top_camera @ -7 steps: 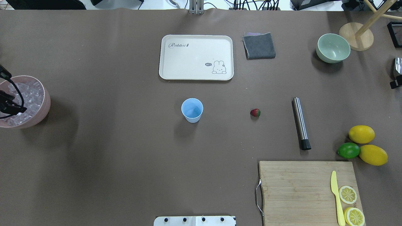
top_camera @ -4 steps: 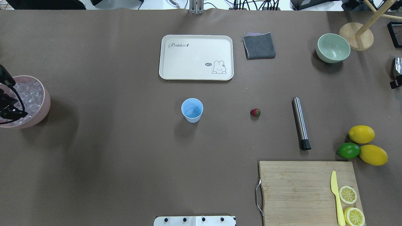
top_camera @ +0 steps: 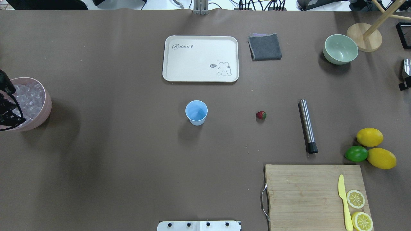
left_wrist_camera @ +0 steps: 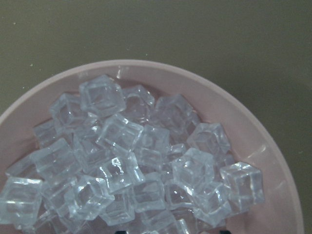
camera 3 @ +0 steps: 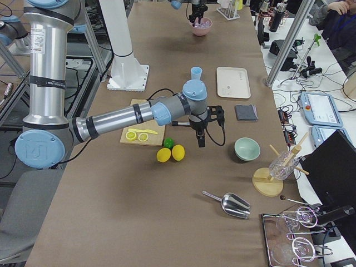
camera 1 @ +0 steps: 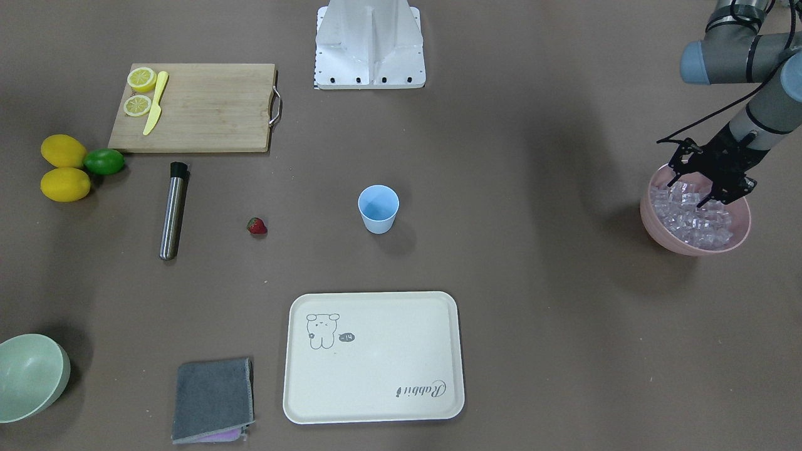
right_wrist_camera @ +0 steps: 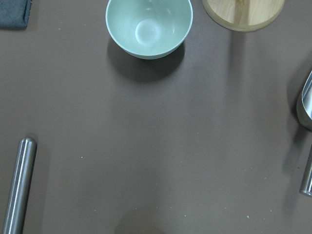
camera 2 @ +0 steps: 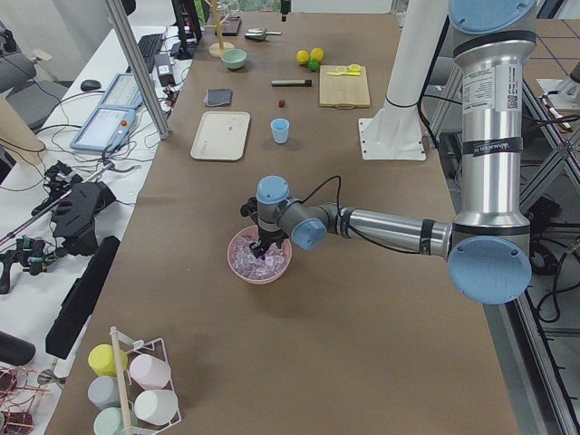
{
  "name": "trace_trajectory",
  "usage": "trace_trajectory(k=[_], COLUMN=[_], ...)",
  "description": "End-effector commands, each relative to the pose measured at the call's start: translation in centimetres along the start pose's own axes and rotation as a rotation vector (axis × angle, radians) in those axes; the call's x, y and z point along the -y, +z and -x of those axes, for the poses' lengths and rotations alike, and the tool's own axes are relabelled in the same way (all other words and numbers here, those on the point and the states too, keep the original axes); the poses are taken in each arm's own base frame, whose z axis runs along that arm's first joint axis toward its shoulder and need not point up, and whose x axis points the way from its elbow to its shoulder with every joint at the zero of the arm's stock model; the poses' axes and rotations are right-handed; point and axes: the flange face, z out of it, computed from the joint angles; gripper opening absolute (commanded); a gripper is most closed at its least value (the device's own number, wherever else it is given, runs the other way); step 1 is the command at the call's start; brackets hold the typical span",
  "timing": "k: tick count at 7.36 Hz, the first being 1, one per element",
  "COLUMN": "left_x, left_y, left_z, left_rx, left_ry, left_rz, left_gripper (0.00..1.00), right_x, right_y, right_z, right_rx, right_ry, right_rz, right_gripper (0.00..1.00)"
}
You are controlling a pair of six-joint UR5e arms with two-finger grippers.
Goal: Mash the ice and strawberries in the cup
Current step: 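Close the left gripper on a clear ice cube and lift it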
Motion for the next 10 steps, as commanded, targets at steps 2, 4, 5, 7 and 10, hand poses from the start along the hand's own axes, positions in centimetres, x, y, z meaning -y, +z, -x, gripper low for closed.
trace_trajectory(k=[2, 4, 5, 7, 10], left_x=[-0.5, -0.5, -0.6, -0.6, -0.6], left_y=[0.4, 0.4, 0.2, -0.2, -3.0], left_z=[0.4, 0.6, 0.7, 1.1, 2.7], left_rx=[-0.001, 0.0, 0.001, 0.009, -0.026], left_ry=[0.018, 0.014, 0.014, 0.009, -0.042], left_rz=[0.01, 0.011, 0.008, 0.002, -0.039], left_gripper=[0.63, 0.49, 0.38, 0.07, 0.0], right_x=[0.0, 0.0, 0.0, 0.0, 0.0], right_y=[0.0, 0.1, 0.1, 0.0, 0.0], right_z=[0.0, -0.1, -0.1, 0.0, 0.0], right_rx=[0.0, -0.001, -0.001, 0.0, 0.0], right_ry=[0.0, 0.001, 0.001, 0.0, 0.0], right_rz=[0.0, 0.001, 0.001, 0.0, 0.0], right_gripper=[1.0, 1.0, 1.0, 1.0, 1.0])
